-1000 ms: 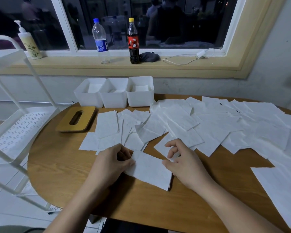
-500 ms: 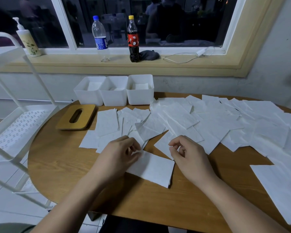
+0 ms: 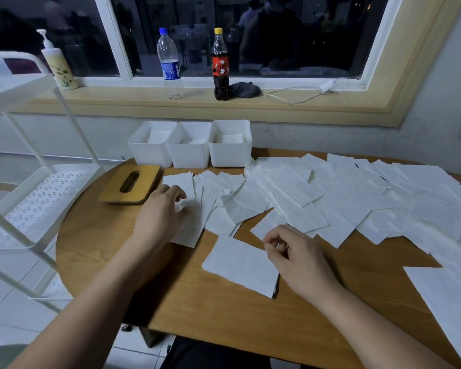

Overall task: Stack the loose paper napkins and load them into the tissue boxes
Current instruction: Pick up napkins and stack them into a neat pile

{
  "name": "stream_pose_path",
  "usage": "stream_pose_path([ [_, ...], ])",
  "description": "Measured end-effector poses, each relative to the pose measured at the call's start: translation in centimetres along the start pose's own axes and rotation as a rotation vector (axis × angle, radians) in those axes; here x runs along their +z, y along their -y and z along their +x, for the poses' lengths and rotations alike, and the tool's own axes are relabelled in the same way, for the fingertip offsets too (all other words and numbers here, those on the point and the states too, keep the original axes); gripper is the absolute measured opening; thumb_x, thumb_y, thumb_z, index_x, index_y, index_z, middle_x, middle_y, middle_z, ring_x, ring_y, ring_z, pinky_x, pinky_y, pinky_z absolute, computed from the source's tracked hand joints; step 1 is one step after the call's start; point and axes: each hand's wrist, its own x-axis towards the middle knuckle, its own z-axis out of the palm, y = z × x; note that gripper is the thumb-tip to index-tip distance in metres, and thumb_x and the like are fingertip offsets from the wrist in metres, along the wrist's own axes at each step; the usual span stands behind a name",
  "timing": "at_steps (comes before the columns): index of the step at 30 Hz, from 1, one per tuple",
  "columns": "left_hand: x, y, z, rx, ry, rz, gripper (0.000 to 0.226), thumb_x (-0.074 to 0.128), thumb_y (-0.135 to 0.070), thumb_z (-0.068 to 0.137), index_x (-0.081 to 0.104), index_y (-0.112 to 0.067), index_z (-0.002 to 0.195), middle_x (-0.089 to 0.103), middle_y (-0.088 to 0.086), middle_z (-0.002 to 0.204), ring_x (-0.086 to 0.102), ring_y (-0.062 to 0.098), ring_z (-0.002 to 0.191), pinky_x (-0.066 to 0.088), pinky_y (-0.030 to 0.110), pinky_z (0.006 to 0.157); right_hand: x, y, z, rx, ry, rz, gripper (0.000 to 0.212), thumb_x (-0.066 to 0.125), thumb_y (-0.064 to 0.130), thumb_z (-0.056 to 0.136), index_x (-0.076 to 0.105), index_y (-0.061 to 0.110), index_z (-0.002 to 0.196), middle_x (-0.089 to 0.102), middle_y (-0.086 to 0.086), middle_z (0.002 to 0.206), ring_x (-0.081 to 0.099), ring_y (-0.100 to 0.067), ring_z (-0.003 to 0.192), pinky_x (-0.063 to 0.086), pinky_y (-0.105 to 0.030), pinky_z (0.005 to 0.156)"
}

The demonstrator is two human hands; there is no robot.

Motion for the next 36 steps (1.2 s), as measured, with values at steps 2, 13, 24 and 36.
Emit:
stream_pose_path([
  [2, 0.2, 0.5, 0.8, 0.015, -0.004, 0.002, 0.025, 0.073, -0.038, 0.099, 0.07, -0.025, 0.121, 0.064, -0.006, 0.118, 0.065, 0.018, 0.098, 0.056, 0.036, 0.071, 0.0, 0.0, 0.0, 0.011, 0.005, 0.006, 0.019, 0.07, 0.013, 0.099, 0.069, 0.031, 0.094, 0.064, 0.013, 0.09, 0.062, -0.02, 0.083, 0.055, -0.027, 0.069],
  [13, -0.5, 1.2, 2.4, 0.148, 0.15, 0.148, 0.028, 0.068, -0.049, 0.102, 0.08, -0.027, 0.116, 0.078, -0.008, 0.105, 0.068, 0.009, 0.084, 0.061, 0.03, 0.072, -0.2, 0.2, 0.1, 0.057, -0.008, 0.056, 0.022, 0.072, 0.009, 0.098, 0.071, 0.03, 0.092, 0.065, 0.013, 0.089, 0.062, -0.019, 0.083, 0.049, -0.016, 0.069],
  [24, -1.7, 1.4, 2.1, 0.183, 0.022, 0.09, 0.012, 0.078, -0.027, 0.095, 0.081, -0.019, 0.104, 0.079, -0.006, 0.091, 0.071, 0.013, 0.079, 0.063, 0.04, 0.069, -0.5, 0.8, 0.1, 0.068, -0.014, 0.09, 0.02, 0.073, 0.009, 0.099, 0.072, 0.029, 0.095, 0.066, 0.014, 0.092, 0.064, -0.017, 0.086, 0.051, -0.017, 0.07],
  [36, -8.5, -7.7, -4.0, 0.061, 0.329, -0.747, 0.013, 0.08, -0.011, 0.095, 0.078, -0.022, 0.101, 0.079, 0.0, 0.1, 0.076, 0.019, 0.095, 0.064, 0.034, 0.083, -1.3, 2.3, 0.5, 0.119, 0.022, 0.234, 0.064, 0.084, 0.043, 0.09, 0.049, 0.042, 0.144, 0.057, 0.027, 0.14, 0.052, 0.002, 0.134, 0.046, -0.017, 0.103],
])
